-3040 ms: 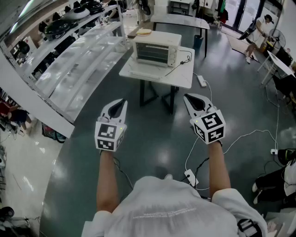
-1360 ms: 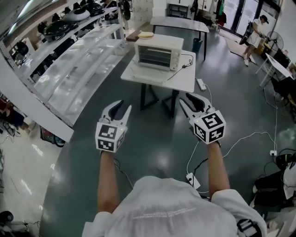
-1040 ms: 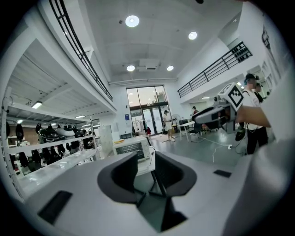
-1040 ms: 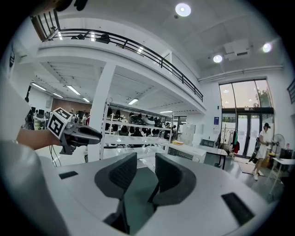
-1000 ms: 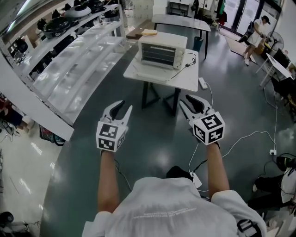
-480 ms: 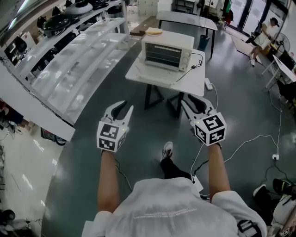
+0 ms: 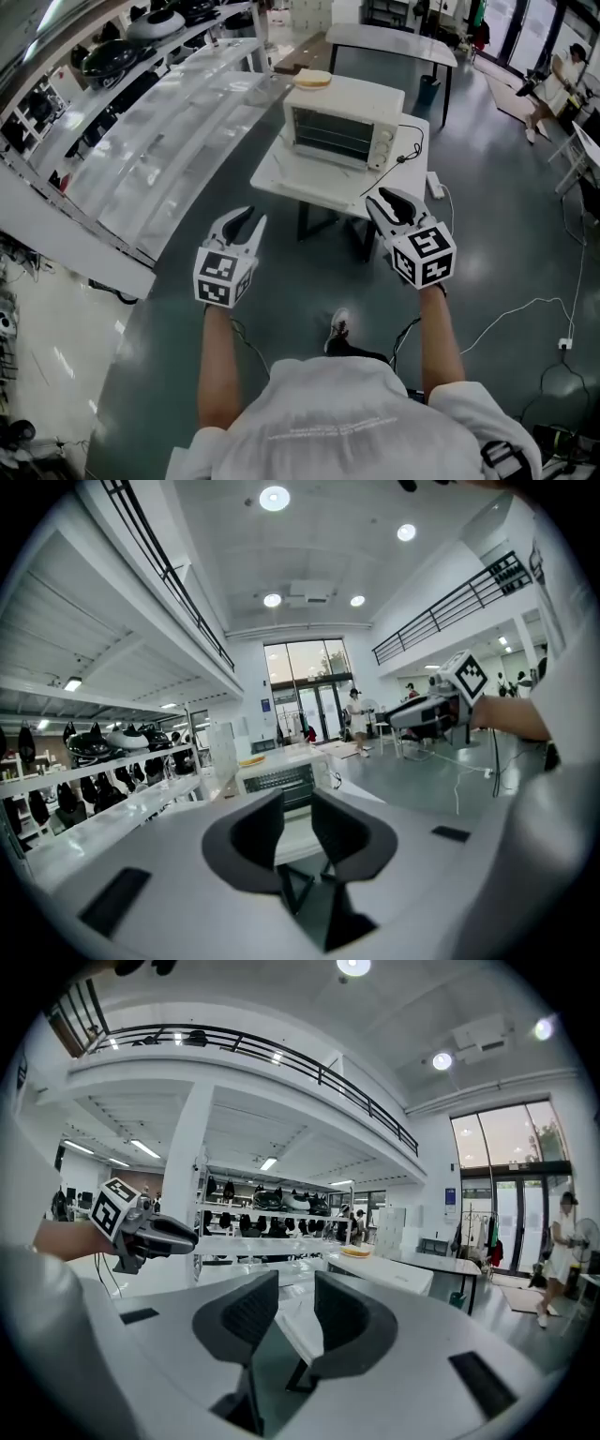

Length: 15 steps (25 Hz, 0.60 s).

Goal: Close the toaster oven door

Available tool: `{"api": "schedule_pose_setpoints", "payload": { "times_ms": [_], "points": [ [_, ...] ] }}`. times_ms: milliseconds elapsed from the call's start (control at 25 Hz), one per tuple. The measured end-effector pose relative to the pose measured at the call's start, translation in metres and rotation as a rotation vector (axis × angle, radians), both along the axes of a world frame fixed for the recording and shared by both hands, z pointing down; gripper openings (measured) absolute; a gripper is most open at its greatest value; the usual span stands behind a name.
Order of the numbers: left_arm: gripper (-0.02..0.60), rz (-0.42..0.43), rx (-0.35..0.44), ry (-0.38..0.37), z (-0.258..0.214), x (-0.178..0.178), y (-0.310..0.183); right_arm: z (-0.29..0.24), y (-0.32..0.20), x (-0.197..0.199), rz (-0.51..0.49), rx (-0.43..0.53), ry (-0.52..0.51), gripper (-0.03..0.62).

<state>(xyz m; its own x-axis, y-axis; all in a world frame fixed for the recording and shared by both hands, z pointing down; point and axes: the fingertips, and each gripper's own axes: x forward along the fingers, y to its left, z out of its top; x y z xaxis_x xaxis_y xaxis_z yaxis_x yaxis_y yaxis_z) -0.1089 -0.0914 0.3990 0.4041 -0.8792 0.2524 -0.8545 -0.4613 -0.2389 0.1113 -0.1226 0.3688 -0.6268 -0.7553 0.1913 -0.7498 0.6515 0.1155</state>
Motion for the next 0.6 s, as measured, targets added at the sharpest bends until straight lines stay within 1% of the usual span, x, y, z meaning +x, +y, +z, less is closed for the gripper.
{"api": "schedule_pose_setpoints", "payload": {
  "times_ms": [120,320,600],
  "points": [
    [0.097,-0.015,-0.022,-0.005,0.003,0.013,-0.032,0.008,-0.034,0.012,-0.016,-0.022,-0.019,0.118],
    [0.097,-0.032,-0.054,-0.016,0.002,0.012,-0.078,0.013,-0.082,0.010,-0.031,-0.050,-0.034,0.118],
    [0.095,-0.053,-0.107,-0.005,0.015,0.016,-0.128,0.030,-0.123,0.014,-0.044,-0.091,-0.028,0.118]
  ]
}}
